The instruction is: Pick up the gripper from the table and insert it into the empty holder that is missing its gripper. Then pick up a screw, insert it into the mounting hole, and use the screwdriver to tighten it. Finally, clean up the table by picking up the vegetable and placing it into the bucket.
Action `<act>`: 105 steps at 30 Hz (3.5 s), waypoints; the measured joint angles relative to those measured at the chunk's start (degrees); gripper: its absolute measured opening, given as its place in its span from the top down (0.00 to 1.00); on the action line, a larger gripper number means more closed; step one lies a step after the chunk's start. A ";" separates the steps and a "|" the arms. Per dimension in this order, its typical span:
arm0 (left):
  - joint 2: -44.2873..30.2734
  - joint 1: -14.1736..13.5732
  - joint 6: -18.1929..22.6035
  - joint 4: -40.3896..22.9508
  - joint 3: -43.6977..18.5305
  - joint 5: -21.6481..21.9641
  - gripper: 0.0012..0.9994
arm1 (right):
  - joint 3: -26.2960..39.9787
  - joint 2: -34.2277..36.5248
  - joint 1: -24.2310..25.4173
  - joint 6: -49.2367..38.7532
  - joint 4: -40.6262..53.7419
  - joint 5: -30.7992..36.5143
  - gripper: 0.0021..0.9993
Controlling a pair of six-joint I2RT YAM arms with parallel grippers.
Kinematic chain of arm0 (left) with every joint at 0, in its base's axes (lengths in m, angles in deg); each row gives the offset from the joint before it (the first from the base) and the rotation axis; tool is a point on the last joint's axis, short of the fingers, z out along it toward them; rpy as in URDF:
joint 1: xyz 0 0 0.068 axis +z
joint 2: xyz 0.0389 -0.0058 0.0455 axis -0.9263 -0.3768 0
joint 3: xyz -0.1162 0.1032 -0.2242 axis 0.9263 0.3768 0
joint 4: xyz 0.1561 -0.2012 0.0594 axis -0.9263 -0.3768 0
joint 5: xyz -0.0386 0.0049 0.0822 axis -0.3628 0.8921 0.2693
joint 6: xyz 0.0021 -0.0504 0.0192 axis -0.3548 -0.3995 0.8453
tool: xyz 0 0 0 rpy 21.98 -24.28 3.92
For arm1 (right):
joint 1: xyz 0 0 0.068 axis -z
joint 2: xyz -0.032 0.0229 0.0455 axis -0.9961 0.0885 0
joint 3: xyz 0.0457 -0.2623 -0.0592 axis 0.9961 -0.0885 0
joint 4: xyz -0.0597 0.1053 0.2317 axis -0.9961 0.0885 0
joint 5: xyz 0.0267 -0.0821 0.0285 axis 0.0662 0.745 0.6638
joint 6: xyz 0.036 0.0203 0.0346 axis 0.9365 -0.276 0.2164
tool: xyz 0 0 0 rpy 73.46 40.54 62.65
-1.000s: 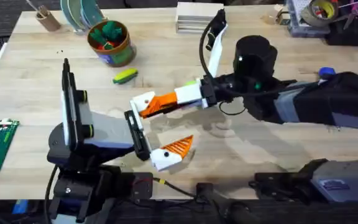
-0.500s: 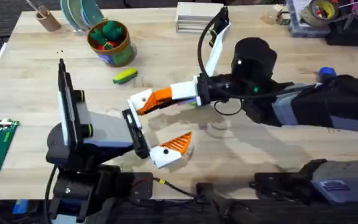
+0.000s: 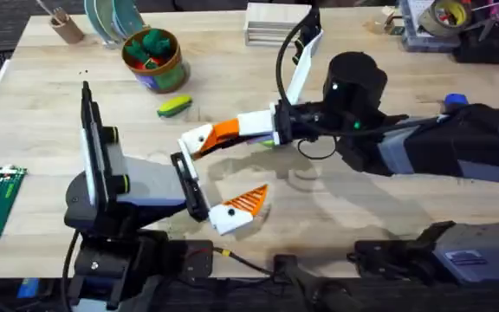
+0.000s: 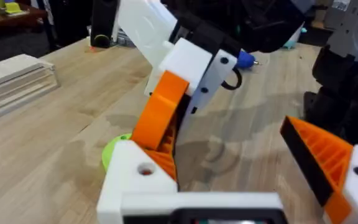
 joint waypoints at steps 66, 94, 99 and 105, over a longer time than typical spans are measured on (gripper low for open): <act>0.00 -1.86 0.14 -1.31 0.07 -9.50 0.01 | 0.59 -1.63 17.52 -21.64 9.30 1.09 0.04; -0.01 -1.86 0.14 -1.31 0.07 -9.54 0.01 | 2.79 -23.43 5.13 -47.73 64.77 43.52 0.04; -0.02 -1.86 0.14 -1.31 0.07 -9.54 0.01 | 9.68 -17.78 3.34 -47.65 71.91 46.69 0.04; 0.00 -1.86 0.14 -1.31 0.07 -9.54 0.01 | 13.40 -11.98 3.34 -47.47 69.75 47.63 0.04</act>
